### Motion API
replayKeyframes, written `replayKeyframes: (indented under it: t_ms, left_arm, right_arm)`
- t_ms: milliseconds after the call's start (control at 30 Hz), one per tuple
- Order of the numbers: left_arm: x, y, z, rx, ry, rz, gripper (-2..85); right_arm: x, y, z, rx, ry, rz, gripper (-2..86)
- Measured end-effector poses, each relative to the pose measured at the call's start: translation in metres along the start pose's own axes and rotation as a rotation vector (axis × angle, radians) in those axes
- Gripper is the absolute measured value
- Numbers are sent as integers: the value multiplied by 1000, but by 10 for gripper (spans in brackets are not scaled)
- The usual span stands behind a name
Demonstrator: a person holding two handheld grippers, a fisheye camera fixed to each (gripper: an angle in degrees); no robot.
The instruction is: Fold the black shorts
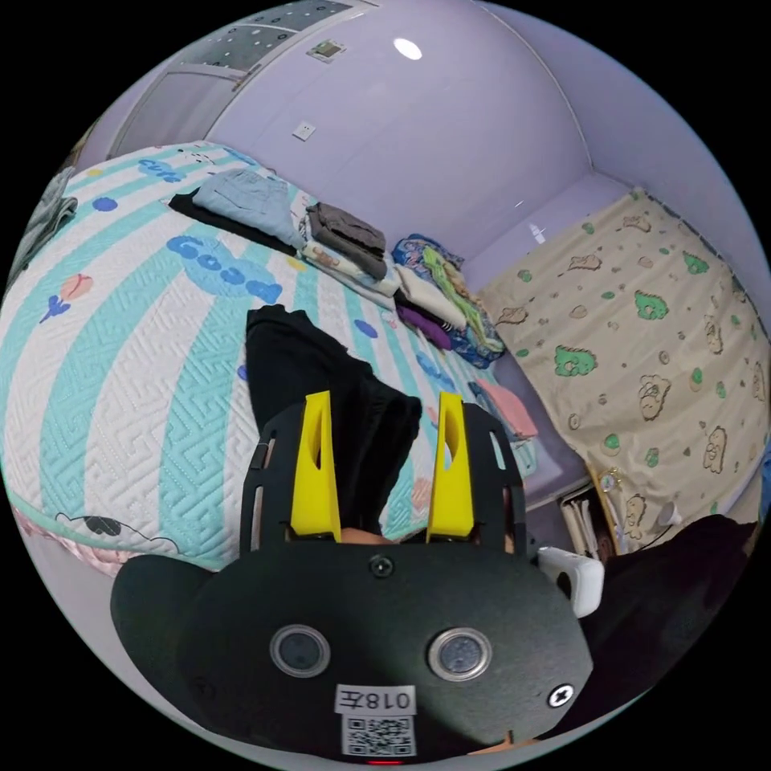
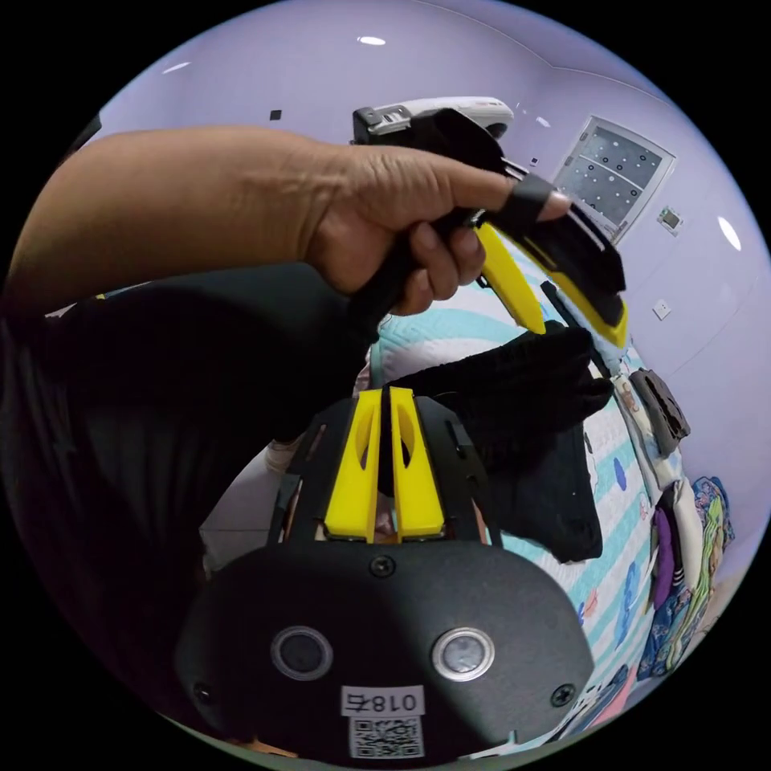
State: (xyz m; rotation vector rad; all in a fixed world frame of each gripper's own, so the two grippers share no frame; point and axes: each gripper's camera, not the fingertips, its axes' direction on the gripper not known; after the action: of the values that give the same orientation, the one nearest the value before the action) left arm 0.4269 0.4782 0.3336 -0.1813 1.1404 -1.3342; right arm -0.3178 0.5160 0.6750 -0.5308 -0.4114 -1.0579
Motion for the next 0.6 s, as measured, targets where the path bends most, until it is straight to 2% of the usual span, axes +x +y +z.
replayKeyframes:
  t_ms: [100, 200, 300, 400, 467, 533, 600]
  left_arm:
    - [-3, -1, 6, -24, -46, -19, 150]
    - [-3, 2, 6, -38, -128, -25, 56]
    - [-11, 7, -8, -1, -103, -33, 24]
    - [-24, 17, -26, 36, -38, -55, 16]
    - [-31, 25, -36, 58, 2, -70, 14]
    - [-38, 36, -48, 92, 38, -91, 13]
    - [-41, 44, -57, 109, 49, -94, 13]
  right_arm:
    - [0, -1, -8, -4, 2, -12, 8]
    - [2, -1, -21, -9, 29, -34, 22]
    - [19, 4, -51, 45, 14, 21, 50]
    - [70, 23, -101, 217, -53, 314, 79]
    - [121, 49, -139, 354, 14, 650, 91]
    - [153, 71, -152, 341, 96, 873, 98]
    - [182, 88, -150, 281, 40, 994, 114]
